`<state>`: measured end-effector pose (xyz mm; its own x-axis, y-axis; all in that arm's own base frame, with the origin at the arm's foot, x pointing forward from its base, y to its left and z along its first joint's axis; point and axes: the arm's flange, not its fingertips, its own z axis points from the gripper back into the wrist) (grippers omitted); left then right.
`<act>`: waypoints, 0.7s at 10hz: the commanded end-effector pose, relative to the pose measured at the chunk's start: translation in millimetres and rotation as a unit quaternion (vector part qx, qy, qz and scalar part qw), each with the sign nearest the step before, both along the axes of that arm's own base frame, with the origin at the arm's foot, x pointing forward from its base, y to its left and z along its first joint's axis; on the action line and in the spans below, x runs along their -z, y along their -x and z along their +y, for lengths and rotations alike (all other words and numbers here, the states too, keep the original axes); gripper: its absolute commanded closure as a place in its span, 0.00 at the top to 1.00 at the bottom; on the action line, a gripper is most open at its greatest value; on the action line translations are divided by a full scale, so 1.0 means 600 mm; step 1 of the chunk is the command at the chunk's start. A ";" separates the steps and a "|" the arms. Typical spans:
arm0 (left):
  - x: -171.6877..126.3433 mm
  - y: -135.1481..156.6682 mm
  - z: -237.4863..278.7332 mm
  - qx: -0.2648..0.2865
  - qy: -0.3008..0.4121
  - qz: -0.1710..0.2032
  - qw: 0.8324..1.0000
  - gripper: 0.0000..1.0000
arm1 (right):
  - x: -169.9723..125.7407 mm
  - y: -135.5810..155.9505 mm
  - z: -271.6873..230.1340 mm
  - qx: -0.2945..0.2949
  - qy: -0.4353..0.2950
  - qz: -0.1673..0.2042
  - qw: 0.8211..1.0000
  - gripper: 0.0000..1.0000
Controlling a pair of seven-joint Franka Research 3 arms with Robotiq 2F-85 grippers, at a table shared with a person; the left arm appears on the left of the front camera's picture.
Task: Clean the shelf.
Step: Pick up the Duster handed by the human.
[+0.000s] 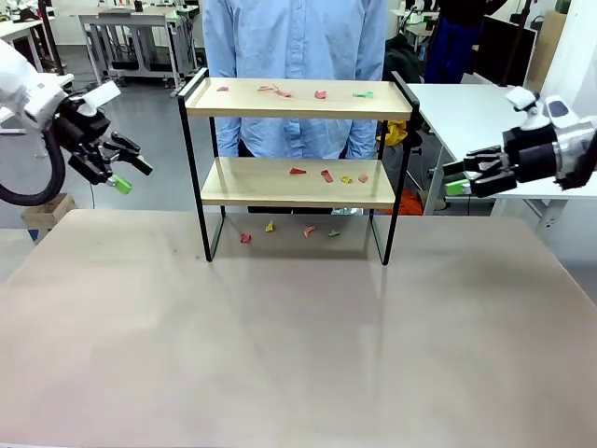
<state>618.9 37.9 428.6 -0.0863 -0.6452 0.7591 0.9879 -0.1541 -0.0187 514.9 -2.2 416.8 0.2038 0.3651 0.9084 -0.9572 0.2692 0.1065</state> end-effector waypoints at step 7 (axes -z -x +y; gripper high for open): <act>0.065 -0.037 0.038 0.039 0.117 -0.037 0.992 1.00 | 0.073 -0.042 -0.032 -0.023 -0.044 -0.007 0.999 1.00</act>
<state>632.9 54.7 402.6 -0.1652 -0.5380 0.8266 0.9712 -0.2345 0.0415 523.0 -15.0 388.5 0.1531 0.3468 0.9254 -0.9732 0.2153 0.0803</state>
